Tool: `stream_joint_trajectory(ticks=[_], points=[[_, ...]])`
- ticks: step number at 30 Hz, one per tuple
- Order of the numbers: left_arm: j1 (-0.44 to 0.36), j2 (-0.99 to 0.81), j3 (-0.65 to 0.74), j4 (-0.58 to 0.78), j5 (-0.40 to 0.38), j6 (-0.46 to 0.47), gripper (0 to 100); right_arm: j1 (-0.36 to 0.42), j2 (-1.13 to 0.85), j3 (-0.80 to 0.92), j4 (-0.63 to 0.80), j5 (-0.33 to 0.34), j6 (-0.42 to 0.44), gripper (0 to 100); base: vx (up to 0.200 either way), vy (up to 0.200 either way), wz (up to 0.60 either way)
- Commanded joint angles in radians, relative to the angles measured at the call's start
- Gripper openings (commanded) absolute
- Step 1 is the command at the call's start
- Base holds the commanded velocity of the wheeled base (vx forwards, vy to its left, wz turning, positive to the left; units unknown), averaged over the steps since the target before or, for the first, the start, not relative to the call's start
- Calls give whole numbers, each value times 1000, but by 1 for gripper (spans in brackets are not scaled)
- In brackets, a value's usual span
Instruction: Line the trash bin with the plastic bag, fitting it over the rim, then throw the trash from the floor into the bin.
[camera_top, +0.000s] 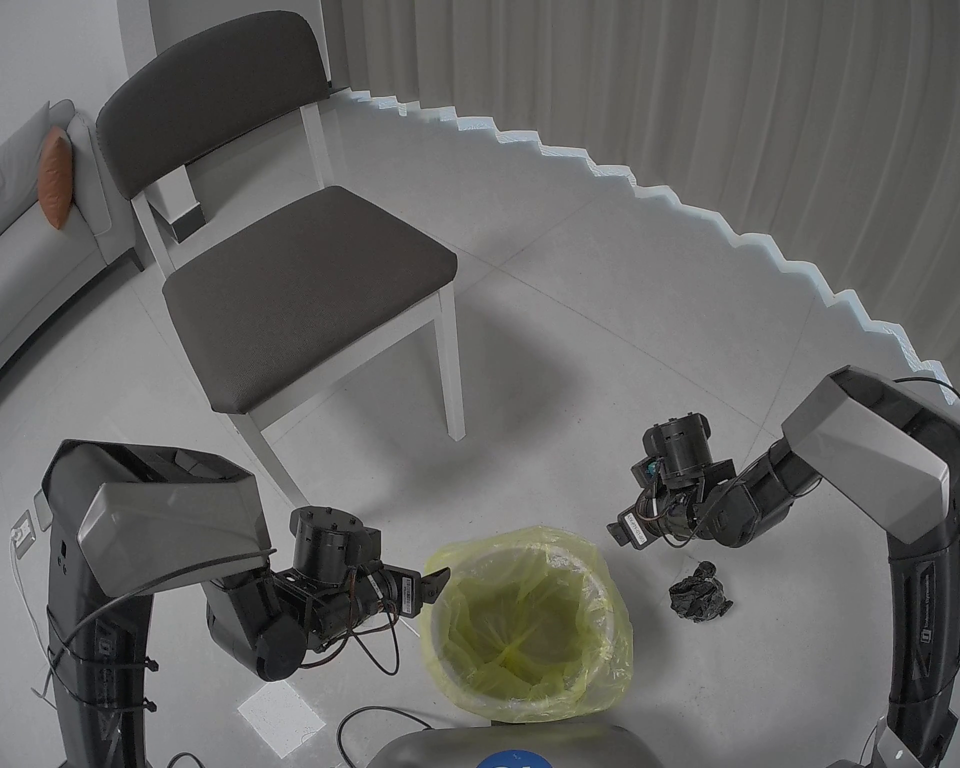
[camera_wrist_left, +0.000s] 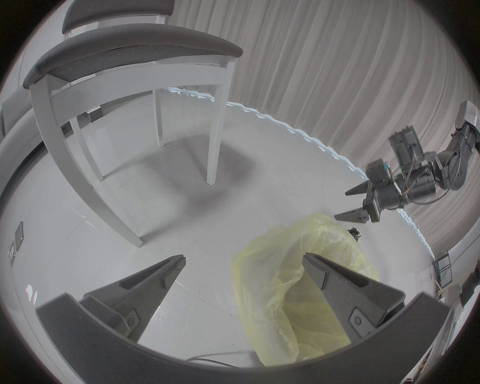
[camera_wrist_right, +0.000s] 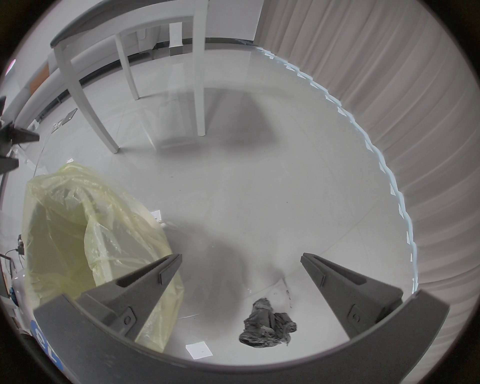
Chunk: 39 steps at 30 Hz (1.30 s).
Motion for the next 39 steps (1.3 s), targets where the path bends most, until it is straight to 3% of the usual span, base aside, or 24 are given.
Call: stream_joint_trajectory(ticks=[1, 20, 29, 39], points=[[-7, 36, 30, -7, -1, 0, 100, -1, -103, 71, -24, 0, -4, 100, 0, 0, 0], [79, 128, -22, -32, -1, 4, 100, -96, -174, 237, -111, 4, -17, 100, 0, 0, 0], [84, 174, -54, -26, -11, 5, 100, -110, -163, 245, -125, 6, -18, 100, 0, 0, 0], [67, 174, -163, 135, -40, 8, 100, -110, -126, 245, -125, 6, -30, 100, 0, 0, 0]])
